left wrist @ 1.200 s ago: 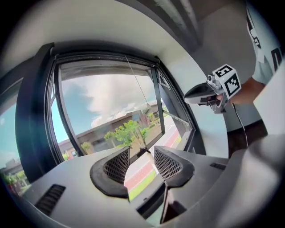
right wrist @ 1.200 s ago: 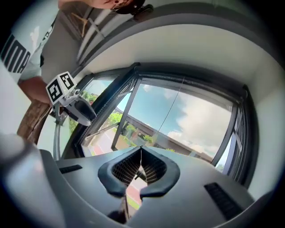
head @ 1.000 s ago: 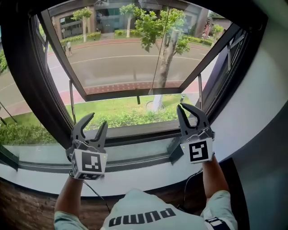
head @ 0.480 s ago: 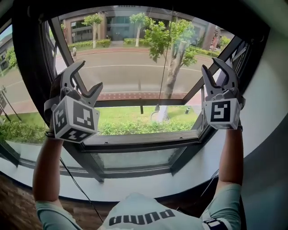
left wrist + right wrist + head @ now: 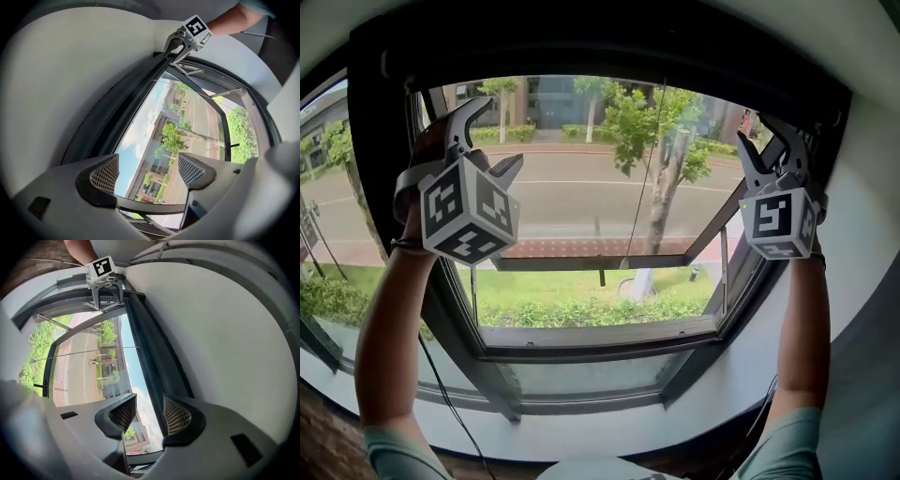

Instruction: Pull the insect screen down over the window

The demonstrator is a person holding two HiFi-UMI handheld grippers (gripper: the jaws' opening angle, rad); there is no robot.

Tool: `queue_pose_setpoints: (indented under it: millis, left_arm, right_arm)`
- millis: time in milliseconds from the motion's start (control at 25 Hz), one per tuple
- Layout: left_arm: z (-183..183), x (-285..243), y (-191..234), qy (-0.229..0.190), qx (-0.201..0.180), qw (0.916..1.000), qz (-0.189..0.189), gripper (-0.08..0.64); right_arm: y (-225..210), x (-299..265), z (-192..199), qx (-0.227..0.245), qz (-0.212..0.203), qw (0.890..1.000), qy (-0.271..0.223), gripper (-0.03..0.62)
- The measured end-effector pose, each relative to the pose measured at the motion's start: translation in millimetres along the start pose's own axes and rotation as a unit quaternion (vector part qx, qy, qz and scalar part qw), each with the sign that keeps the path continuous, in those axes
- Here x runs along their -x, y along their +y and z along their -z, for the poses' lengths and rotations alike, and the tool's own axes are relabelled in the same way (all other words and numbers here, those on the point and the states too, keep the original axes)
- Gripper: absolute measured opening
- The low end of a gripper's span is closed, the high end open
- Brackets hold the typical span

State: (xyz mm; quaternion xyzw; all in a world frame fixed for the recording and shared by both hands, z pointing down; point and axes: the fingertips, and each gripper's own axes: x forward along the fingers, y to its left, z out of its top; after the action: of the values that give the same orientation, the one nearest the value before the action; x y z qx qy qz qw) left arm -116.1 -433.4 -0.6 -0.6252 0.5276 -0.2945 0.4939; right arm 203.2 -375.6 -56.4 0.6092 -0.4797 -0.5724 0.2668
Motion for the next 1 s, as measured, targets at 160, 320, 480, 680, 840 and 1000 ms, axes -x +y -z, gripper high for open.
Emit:
queue_pose_setpoints:
  millis: [160, 320, 480, 680, 840, 1000]
  left_arm:
    - [-5, -5, 29, 0.004, -0.024, 0.9996, -0.014, 0.403]
    - [-17, -11, 41, 0.000, -0.032, 0.9994, -0.014, 0.417]
    - [-16, -16, 41, 0.016, -0.061, 0.9980, -0.002, 0.426]
    - [-16, -26, 40, 0.037, -0.087, 0.9955, 0.004, 0.432]
    - [-10, -32, 40, 0.066, -0.105, 0.9922, 0.010, 0.434]
    - [-5, -37, 39, 0.090, -0.129, 0.9875, 0.011, 0.436]
  right_arm:
    - [-10, -21, -9, 0.022, -0.007, 1.000, 0.006, 0.167]
    - [-11, -34, 0, 0.045, -0.034, 0.998, 0.030, 0.175]
    - [-5, -46, 14, 0.060, -0.063, 0.994, 0.058, 0.184]
    - [-4, -52, 36, 0.071, -0.074, 0.991, 0.087, 0.186]
    - [-3, -57, 45, 0.079, -0.078, 0.989, 0.093, 0.186]
    - [1, -64, 51, 0.103, -0.093, 0.985, 0.105, 0.186]
